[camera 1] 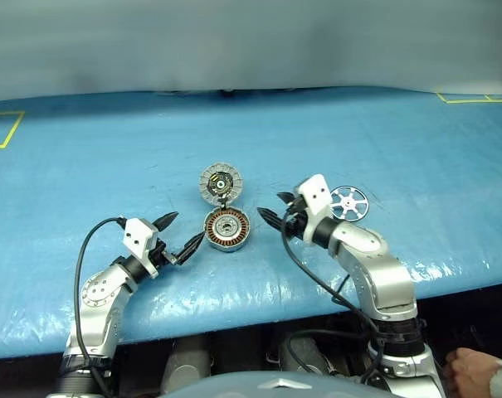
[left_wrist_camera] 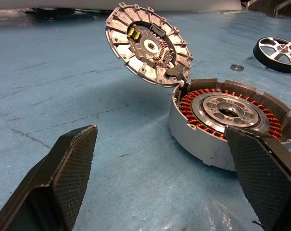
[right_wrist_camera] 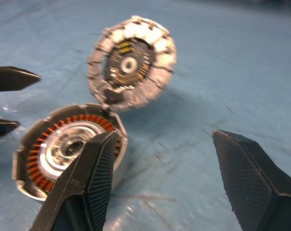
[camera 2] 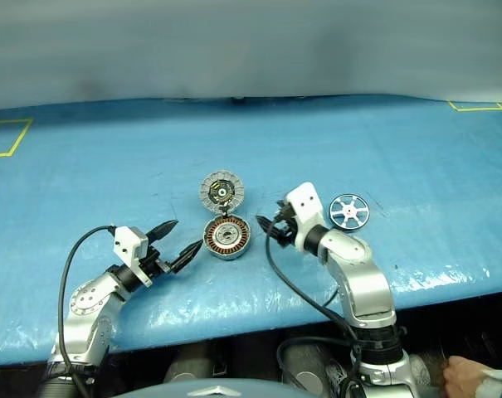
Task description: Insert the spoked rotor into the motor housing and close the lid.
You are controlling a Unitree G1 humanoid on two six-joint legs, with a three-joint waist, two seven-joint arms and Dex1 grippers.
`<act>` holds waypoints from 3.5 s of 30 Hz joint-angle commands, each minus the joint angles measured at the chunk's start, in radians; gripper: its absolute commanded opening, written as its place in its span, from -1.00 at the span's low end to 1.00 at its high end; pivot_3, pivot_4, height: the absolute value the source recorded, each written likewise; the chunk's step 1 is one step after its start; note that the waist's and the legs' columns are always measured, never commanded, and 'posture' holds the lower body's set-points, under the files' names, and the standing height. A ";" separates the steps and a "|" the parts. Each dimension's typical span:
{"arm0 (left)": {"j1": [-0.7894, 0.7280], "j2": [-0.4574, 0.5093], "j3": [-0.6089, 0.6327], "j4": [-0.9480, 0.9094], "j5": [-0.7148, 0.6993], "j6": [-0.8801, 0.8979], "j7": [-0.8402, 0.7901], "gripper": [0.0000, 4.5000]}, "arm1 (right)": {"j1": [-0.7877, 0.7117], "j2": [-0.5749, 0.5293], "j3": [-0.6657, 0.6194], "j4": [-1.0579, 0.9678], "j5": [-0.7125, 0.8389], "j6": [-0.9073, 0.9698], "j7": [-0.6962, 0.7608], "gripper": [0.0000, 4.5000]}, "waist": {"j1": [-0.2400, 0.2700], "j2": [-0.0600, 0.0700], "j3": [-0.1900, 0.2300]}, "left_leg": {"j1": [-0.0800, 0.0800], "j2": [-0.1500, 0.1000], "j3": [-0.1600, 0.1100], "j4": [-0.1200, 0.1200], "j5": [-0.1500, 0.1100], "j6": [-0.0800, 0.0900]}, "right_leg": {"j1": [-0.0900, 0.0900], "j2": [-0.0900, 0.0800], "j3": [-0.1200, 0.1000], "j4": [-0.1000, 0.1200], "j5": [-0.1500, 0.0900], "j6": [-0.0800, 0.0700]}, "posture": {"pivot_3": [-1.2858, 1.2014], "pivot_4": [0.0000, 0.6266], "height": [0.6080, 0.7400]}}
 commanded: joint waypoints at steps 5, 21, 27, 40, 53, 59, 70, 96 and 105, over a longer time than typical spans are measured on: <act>-0.028 0.006 0.007 -0.019 -0.041 -0.026 -0.061 1.00 | 0.054 -0.009 -0.003 0.161 0.012 -0.203 -0.058 0.47 | -0.004 0.000 0.000 | 0.001 0.000 -0.001 0.000 0.001 -0.001 | 0.000 0.001 0.000 0.002 -0.001 -0.001 | 0.03 -0.52 1.00; -0.006 0.002 0.003 -0.028 -0.035 -0.019 -0.085 1.00 | -0.074 -0.050 -0.012 0.491 -0.046 -0.427 -0.188 0.47 | 0.002 0.000 0.000 | 0.001 0.002 0.000 0.001 0.002 0.000 | 0.001 0.000 0.002 0.001 0.000 0.001 | 0.03 -0.52 1.00; -0.004 0.000 -0.002 -0.029 -0.029 -0.020 -0.083 1.00 | -0.114 -0.055 -0.031 0.549 -0.029 -0.440 -0.197 0.47 | 0.001 0.000 0.000 | 0.002 0.002 0.000 0.001 0.002 0.001 | 0.001 0.000 0.003 0.001 0.001 0.002 | 0.03 -0.52 1.00; -0.007 0.004 -0.012 -0.032 -0.024 -0.014 -0.080 1.00 | -0.209 -0.039 -0.038 0.712 -0.014 -0.466 -0.231 0.07 | 0.000 0.000 0.000 | 0.002 0.002 0.001 0.001 0.002 0.001 | 0.002 0.000 0.004 0.002 0.002 0.003 | 0.03 -0.52 1.00; 0.024 0.009 -0.016 -0.025 -0.025 -0.050 -0.108 1.00 | -0.067 -0.019 0.024 0.395 0.086 -0.403 -0.112 -0.71 | 0.001 0.000 -0.001 | 0.002 0.003 0.001 0.001 0.002 0.001 | 0.002 0.000 0.004 0.002 0.002 0.003 | 0.03 -0.52 1.00; 0.013 0.016 -0.026 -0.008 -0.018 -0.072 -0.134 1.00 | -0.082 -0.045 0.132 0.186 0.109 -0.361 -0.012 -0.71 | -0.005 0.001 0.000 | 0.002 0.004 0.001 0.001 0.002 0.001 | 0.000 0.000 0.004 0.002 0.002 0.003 | 0.03 -0.52 1.00; 0.008 0.004 -0.037 0.029 0.002 -0.117 -0.133 1.00 | -0.126 -0.055 0.330 0.195 0.050 -0.303 0.047 -0.71 | 0.003 0.001 -0.001 | 0.001 0.003 0.001 0.001 0.002 0.002 | 0.000 0.000 0.003 0.001 0.002 0.002 | 0.03 -0.52 1.00; 0.008 0.002 -0.043 0.057 0.014 -0.143 -0.123 1.00 | -0.150 -0.004 0.346 0.307 0.019 -0.328 0.032 -0.71 | 0.002 0.001 -0.001 | 0.001 0.003 0.001 0.001 0.002 0.002 | 0.000 0.000 0.003 0.002 0.002 0.002 | 0.03 -0.52 1.00; 0.005 0.007 -0.044 0.058 0.020 -0.142 -0.122 1.00 | -0.141 -0.001 0.352 0.316 0.013 -0.329 0.031 -0.71 | 0.002 0.001 -0.001 | 0.001 0.003 0.001 0.001 0.002 0.002 | 0.000 0.000 0.003 0.002 0.002 0.002 | 0.03 -0.52 1.00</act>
